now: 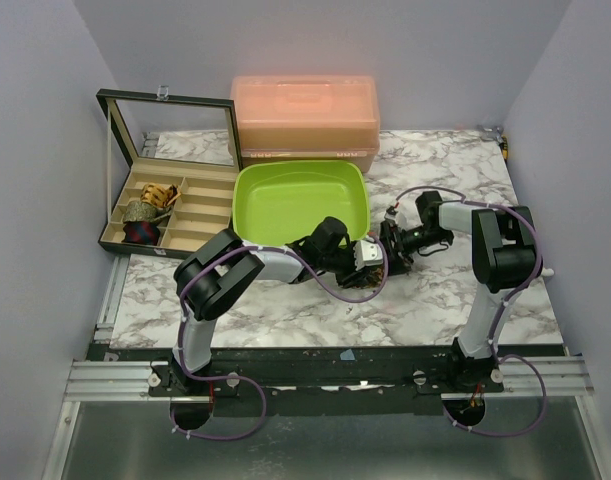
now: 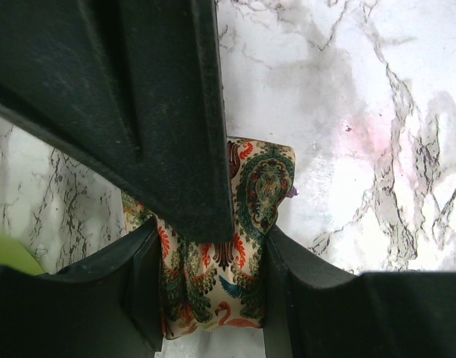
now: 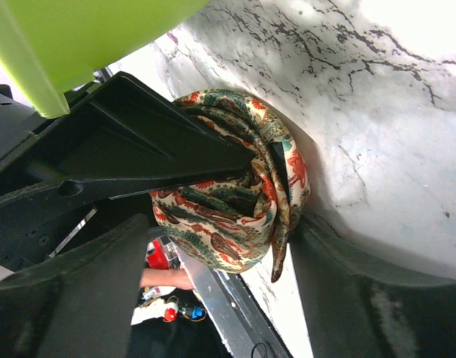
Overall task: Roll the ties
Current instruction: Roll the tie at the center of the board, then pick up the tie at the center of the board.
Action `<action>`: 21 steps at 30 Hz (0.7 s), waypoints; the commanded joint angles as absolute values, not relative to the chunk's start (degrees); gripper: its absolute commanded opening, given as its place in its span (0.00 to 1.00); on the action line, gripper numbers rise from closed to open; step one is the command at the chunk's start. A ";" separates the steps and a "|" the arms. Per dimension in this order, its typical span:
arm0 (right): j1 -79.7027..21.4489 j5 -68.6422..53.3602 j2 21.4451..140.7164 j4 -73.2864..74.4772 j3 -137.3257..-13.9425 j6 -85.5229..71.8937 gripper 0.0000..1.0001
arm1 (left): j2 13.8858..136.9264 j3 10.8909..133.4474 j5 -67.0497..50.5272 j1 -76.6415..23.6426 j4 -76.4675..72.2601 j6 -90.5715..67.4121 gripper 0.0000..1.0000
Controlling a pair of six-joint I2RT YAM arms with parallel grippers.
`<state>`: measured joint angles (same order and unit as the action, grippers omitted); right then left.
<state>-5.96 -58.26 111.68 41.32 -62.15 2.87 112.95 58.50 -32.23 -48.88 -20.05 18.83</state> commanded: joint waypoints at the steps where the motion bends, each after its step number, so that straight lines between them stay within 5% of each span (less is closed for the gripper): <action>1: -6.94 -61.84 112.65 38.89 -61.39 1.34 0.67 | 116.71 56.96 -29.63 -49.13 -10.55 19.07 0.18; 10: -6.94 -57.64 111.60 42.45 -62.36 5.15 0.01 | 116.28 56.96 -29.66 -49.04 -10.91 19.08 0.25; 16: -6.91 -56.10 109.87 41.72 -61.55 4.36 0.00 | 111.96 54.99 -30.04 -48.52 -15.87 15.95 0.70; 18: -6.92 -56.12 108.82 41.60 -60.84 4.13 0.00 | 109.95 54.53 -30.59 -48.61 -16.77 15.29 0.97; 21: -6.90 -56.32 107.47 41.66 -59.67 4.39 0.00 | 106.91 52.83 -29.37 -48.63 -20.03 14.01 0.98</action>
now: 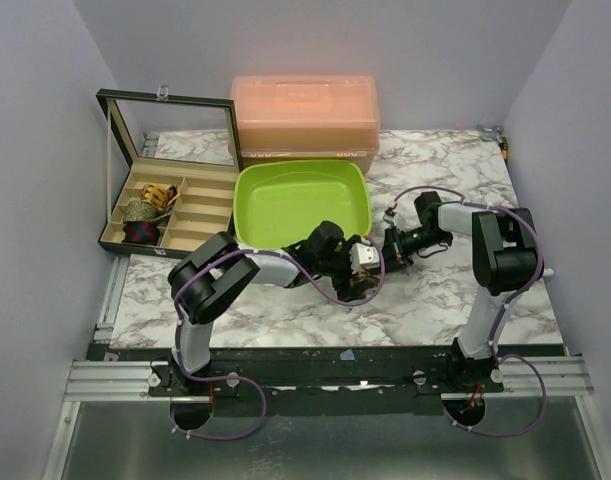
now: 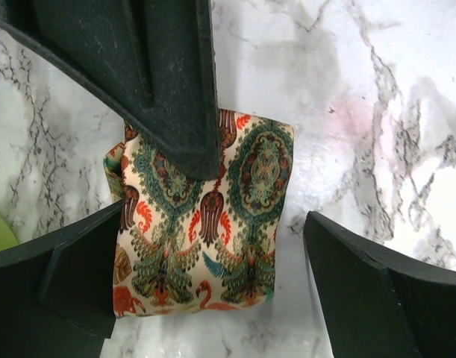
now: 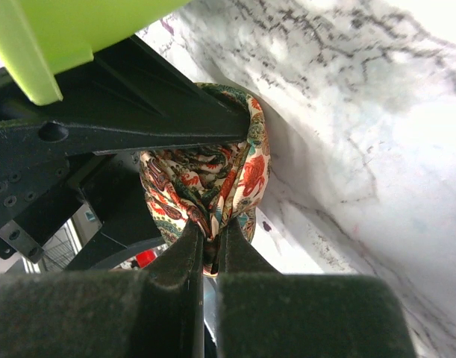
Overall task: Roll the ties
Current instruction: Pick up the tie at the center of the board.
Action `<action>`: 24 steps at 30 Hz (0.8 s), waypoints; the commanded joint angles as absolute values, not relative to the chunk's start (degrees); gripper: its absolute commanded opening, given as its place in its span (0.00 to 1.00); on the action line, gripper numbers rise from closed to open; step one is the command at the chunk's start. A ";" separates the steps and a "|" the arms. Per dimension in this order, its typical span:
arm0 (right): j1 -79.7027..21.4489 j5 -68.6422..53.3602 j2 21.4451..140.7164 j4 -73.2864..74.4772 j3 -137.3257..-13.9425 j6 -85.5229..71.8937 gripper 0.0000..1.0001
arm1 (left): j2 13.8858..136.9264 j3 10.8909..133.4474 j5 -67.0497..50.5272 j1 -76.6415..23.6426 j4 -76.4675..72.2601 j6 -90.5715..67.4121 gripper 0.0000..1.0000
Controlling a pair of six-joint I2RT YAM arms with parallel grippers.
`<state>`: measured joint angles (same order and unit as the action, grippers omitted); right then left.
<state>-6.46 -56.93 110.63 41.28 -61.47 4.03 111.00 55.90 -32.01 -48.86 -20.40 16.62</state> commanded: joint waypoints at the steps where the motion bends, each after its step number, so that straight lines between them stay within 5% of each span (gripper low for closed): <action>1: -6.92 -56.42 107.01 41.75 -59.40 4.63 0.00 | 105.87 52.13 -28.86 -48.68 -20.99 13.74 0.98; 19: -8.08 -60.83 99.91 41.24 -57.42 4.52 0.00 | 109.29 53.16 -25.95 -52.87 -23.71 19.60 0.96; 21: -8.09 -61.23 98.78 42.00 -57.82 4.87 0.00 | 108.38 53.72 -27.24 -52.84 -21.37 19.77 0.78; 24: -8.09 -61.02 97.81 44.03 -58.59 6.09 0.00 | 106.21 54.31 -26.03 -52.82 -19.52 18.30 0.31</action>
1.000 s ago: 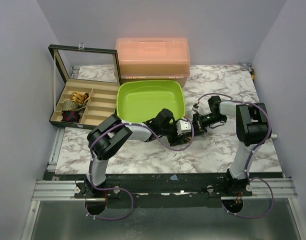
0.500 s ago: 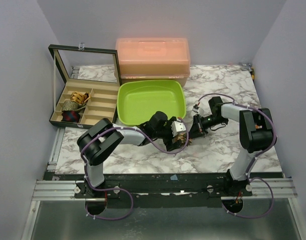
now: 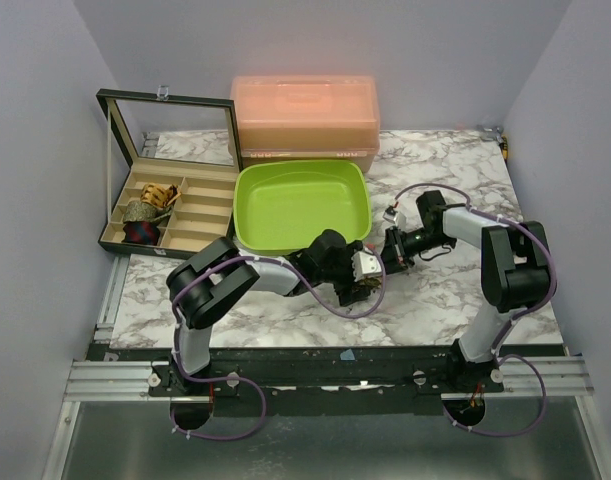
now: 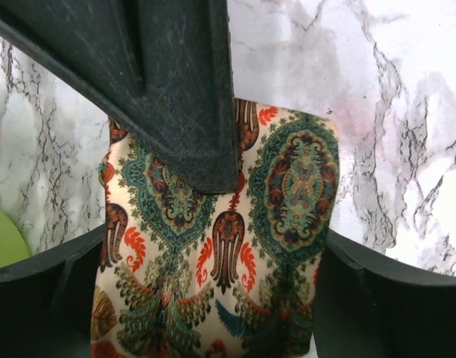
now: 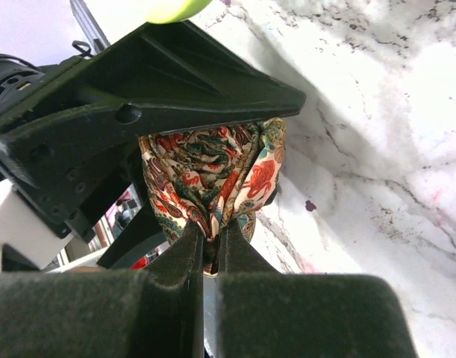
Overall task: Roll the ties
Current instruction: Pick up the tie at the center of the board, then place the tie in the storage box.
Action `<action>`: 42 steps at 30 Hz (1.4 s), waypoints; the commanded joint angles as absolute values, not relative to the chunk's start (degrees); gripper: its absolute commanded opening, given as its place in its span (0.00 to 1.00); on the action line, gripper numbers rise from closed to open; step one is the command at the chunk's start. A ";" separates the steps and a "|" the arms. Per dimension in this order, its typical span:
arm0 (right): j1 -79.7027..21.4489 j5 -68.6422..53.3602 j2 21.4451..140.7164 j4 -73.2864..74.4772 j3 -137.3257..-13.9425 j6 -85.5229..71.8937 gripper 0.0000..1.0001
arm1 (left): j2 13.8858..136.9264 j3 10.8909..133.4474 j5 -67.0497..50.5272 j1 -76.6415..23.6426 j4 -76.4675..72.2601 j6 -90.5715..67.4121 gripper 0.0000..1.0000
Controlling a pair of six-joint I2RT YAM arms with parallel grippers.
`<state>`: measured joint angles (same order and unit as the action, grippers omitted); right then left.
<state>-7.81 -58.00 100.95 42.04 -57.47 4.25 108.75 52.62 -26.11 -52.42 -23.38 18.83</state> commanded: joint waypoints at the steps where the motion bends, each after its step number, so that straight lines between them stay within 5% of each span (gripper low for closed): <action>1: -8.09 -61.00 97.54 44.71 -58.77 6.68 0.00 | 105.42 54.23 -25.92 -52.85 -19.31 18.00 0.24; 3: -8.09 -60.69 96.79 45.63 -58.88 7.11 0.00 | 103.52 54.71 -26.68 -52.91 -17.53 17.78 0.33; 6: -7.97 -60.47 95.49 46.84 -59.68 6.88 0.00 | 100.50 56.71 -26.30 -52.91 -12.08 15.79 0.92; 7: -7.98 -60.30 95.24 47.29 -60.12 6.37 0.00 | 99.53 57.63 -25.34 -52.91 -8.87 14.79 0.98; 15: -6.09 -61.39 90.71 53.07 -66.70 6.07 0.00 | 84.06 55.02 -22.20 -50.00 -0.31 13.38 0.98; 19: -5.54 -62.79 89.34 51.67 -71.15 2.45 0.00 | 78.48 60.92 -21.42 -47.25 15.97 13.85 0.98; 27: -5.54 -66.17 89.67 24.98 -73.92 -25.25 0.00 | 79.92 81.61 -43.27 -26.00 37.25 -0.36 0.98; 36: -10.58 -68.97 90.74 -3.71 -71.47 -46.28 0.00 | 83.69 85.19 -57.86 -18.46 32.44 -25.14 0.98; 42: -14.76 -69.73 90.91 -5.44 -71.77 -46.71 0.00 | 81.78 80.43 -60.19 -18.46 26.01 -33.37 0.98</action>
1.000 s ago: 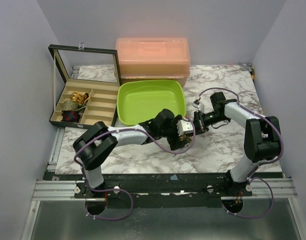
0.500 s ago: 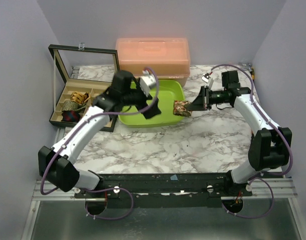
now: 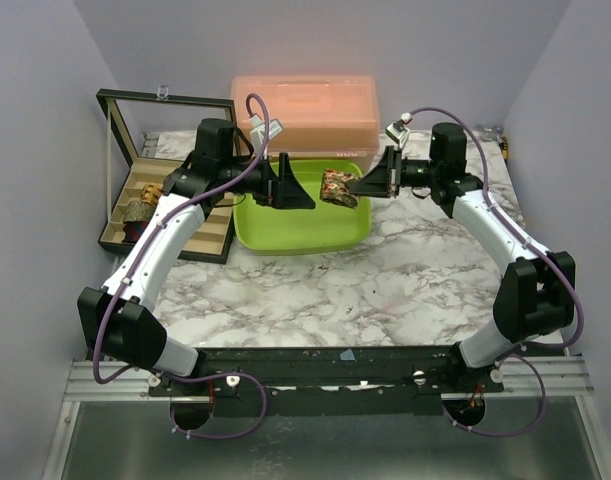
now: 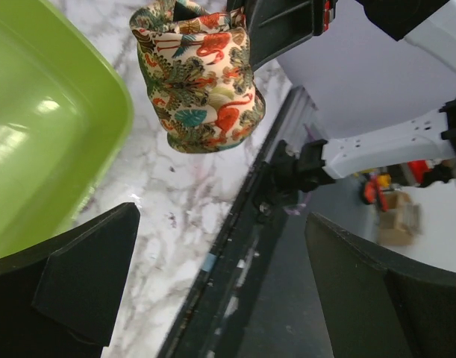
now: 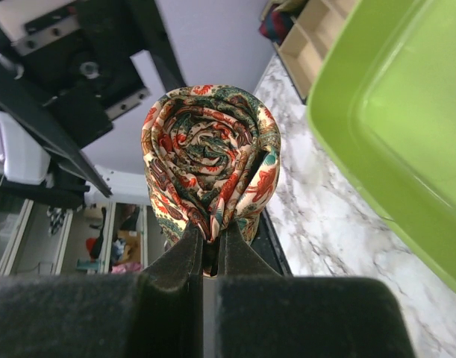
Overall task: Roll the ties
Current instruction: Place the tie in the storage box.
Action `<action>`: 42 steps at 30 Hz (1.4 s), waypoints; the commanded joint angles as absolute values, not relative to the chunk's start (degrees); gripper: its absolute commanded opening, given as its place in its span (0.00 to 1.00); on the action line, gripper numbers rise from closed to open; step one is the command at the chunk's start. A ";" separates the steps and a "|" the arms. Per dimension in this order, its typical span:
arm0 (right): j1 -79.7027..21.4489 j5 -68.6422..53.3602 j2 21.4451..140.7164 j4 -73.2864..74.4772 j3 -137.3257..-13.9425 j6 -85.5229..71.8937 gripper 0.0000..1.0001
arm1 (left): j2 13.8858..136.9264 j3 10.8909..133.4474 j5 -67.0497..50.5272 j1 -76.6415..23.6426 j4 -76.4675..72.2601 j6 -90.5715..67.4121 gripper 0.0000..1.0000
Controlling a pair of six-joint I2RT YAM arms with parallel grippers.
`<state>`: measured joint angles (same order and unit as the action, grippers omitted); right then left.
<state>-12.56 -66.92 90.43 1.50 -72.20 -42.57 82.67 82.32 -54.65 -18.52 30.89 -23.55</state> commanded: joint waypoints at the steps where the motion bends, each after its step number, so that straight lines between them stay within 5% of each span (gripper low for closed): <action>1: -15.25 -69.57 90.81 -5.45 -71.57 -46.64 0.00 | 81.72 79.74 -60.48 -18.46 25.10 -34.69 0.98; 15: -20.23 -69.78 91.23 -5.42 -71.34 -45.91 0.00 | 83.23 76.09 -59.01 -20.27 17.76 -40.39 0.98; 26: -21.88 -69.28 92.17 -2.72 -73.12 -43.29 0.00 | 85.33 76.65 -59.59 -22.24 14.85 -42.91 0.79; 36: -22.21 -68.85 92.46 -3.52 -72.99 -43.72 0.00 | 86.72 77.15 -59.98 -22.76 12.51 -44.23 0.56; 42: -22.32 -68.78 92.90 -3.24 -73.13 -43.77 0.00 | 86.96 77.00 -59.94 -22.85 11.64 -44.70 0.25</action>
<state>-20.95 -68.40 91.64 -3.33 -71.22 -44.03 86.43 75.53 -59.13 -21.61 15.90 -43.55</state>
